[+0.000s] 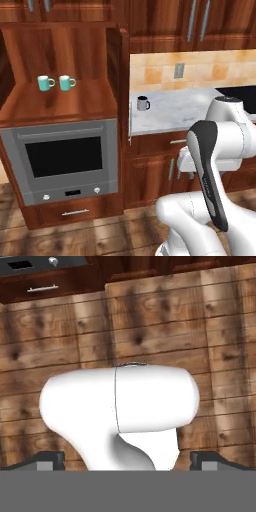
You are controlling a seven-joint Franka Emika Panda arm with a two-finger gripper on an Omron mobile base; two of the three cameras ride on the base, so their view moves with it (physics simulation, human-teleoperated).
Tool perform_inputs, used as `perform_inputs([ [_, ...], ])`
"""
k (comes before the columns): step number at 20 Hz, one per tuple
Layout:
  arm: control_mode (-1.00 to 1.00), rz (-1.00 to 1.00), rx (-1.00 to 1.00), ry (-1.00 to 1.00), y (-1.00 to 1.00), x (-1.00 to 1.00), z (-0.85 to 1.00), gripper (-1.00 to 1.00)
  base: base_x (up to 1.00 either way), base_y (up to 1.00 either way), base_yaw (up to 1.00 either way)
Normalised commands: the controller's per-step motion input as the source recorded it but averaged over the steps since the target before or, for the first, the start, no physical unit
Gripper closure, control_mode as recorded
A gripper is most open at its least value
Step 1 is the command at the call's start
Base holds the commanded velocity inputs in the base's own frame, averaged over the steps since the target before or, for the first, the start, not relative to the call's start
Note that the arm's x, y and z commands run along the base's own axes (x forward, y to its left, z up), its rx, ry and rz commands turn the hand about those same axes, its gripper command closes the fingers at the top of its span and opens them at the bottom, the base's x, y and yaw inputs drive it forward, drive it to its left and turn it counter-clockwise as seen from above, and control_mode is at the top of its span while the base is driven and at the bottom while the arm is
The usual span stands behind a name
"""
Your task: Pick the mug on the counter and place it in the cabinet with the handle facing the right, like the mugs already inside.
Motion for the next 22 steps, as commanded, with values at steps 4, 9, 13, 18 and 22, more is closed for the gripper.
perform_inputs([
  [4,1.00,0.00,0.00,0.00,0.00,0.00,0.00,-1.00,0.69,-0.66,0.04],
  [9,1.00,0.00,0.00,0.00,0.00,0.00,0.00,-1.00,0.82,-0.71,0.08],
  [13,1.00,0.00,0.00,0.00,0.00,0.00,0.00,-1.00,0.65,-0.49,0.11],
  [18,1.00,0.00,0.00,0.00,0.00,0.00,0.00,-1.00,0.49,-0.35,0.13],
  [22,1.00,0.00,0.00,0.00,0.00,0.00,0.00,-1.00,0.40,-0.27,0.05],
])
